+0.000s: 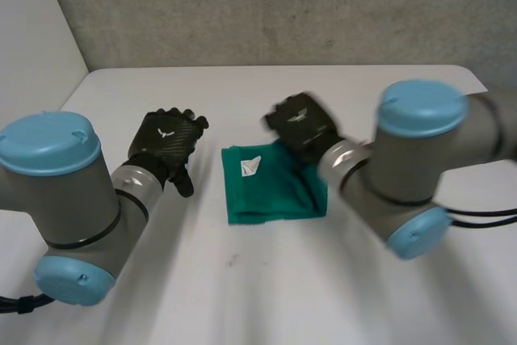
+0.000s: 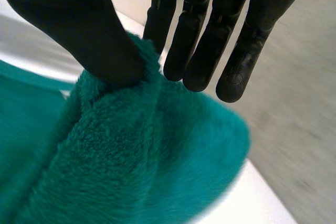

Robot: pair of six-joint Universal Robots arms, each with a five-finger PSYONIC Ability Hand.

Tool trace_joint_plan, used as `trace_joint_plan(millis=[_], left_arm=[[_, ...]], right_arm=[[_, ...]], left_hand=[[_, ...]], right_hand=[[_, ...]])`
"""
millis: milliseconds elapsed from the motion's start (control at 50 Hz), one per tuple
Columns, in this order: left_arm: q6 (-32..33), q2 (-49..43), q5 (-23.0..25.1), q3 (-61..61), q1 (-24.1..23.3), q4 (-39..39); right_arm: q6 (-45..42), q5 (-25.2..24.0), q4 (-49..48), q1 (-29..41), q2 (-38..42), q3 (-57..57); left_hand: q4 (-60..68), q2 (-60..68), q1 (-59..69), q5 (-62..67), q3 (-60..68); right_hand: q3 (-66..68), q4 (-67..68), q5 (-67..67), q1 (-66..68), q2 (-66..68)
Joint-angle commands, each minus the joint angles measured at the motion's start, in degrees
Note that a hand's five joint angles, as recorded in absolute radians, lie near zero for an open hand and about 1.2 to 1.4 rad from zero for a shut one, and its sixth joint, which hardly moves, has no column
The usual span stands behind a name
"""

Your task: Fold the towel.

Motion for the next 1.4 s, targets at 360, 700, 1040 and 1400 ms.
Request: trace_joint_plan(millis=[360, 700, 1040, 1400], left_arm=[[-18.59, -14.28, 6.27, 22.38, -5.83, -1.0], [-17.2, -23.79, -0.83, 24.16, -6.63, -9.7], [-5.33, -15.02, -1.28, 17.91, -8.2, -9.7], [-18.16, 13.56, 1.26, 20.02, 6.46, -16.9]], right_arm=[[22.72, 5.75, 4.96, -5.13, 2.07, -4.6], [22.28, 0.65, 19.64, -5.93, 16.04, -17.52], [19.81, 3.72, 20.61, -6.01, 11.66, -18.93], [22.98, 21.05, 6.55, -17.79, -23.94, 0.76]], left_hand=[[0.86, 0.87, -0.48, 1.49, 0.42], [3.22, 3.23, 1.88, 3.84, 2.78], [-2.33, -2.31, -3.67, -1.7, -2.77], [-5.02, -5.01, -6.36, -4.4, -5.46]], right_hand=[[-57.68, -58.15, -56.32, -43.01, -57.31], [-57.68, -58.15, -56.32, -43.01, -57.31], [-57.68, -58.15, -56.32, -43.01, -57.31], [-57.68, -58.15, -56.32, -43.01, -57.31]])
